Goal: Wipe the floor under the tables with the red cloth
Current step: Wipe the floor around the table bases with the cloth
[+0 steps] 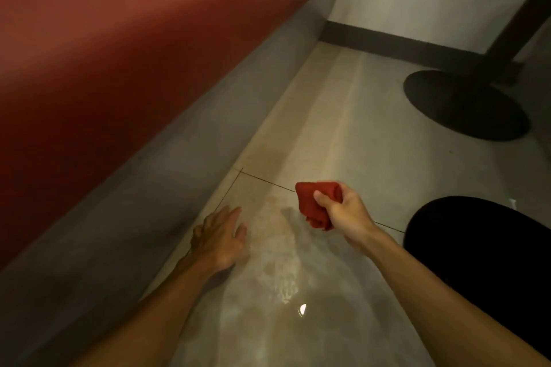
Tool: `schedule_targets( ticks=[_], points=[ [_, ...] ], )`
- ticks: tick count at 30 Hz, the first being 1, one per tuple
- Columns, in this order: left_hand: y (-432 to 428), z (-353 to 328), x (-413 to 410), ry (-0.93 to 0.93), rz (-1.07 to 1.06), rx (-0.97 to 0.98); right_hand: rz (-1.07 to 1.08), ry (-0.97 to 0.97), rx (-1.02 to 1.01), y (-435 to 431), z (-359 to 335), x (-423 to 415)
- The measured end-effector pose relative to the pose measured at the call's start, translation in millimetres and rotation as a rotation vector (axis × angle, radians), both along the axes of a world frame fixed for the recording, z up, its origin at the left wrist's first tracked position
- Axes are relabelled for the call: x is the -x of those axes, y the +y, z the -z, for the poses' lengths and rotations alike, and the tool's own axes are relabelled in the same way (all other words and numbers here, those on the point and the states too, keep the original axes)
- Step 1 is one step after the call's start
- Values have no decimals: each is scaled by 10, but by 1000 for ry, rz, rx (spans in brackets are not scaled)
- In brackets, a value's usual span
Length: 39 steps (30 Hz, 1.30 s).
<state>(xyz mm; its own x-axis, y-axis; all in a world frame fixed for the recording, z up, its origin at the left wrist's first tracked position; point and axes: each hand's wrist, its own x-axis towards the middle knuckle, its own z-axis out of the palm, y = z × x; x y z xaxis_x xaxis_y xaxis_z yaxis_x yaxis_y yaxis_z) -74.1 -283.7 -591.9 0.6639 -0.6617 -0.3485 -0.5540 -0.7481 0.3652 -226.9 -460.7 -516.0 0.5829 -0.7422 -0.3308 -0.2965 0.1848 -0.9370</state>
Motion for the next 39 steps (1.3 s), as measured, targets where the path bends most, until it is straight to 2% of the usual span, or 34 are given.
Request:
schedule_targets(
  ticks=[2, 6, 10, 13, 16, 23, 28, 33, 39],
  points=[
    [-10, 127, -12, -16, 29, -113, -1, 10, 133, -160, 159, -162],
    [-77, 245, 65, -6, -32, -88, -91, 170, 492, -424, 467, -458],
    [-91, 326, 87, -33, -42, -84, -393, 427, 731, -383, 842, -636],
    [-109, 336, 88, -10, -55, -87, -554, 501, 853, -218, 991, -755],
    [-125, 341, 92, 14, -63, -96, -701, 562, 889, -106, 924, -860],
    [-126, 340, 85, 26, -62, -101, -931, 464, 986, -104, 937, -628],
    [-130, 343, 107, 26, -53, -85, -841, 536, 972, -417, 825, -308],
    [-132, 352, 125, 14, -45, -89, -768, 677, 887, -328, 880, -502],
    [-129, 338, 119, 3, -48, -111, -809, 531, 874, -15, 977, -562]
  ],
)
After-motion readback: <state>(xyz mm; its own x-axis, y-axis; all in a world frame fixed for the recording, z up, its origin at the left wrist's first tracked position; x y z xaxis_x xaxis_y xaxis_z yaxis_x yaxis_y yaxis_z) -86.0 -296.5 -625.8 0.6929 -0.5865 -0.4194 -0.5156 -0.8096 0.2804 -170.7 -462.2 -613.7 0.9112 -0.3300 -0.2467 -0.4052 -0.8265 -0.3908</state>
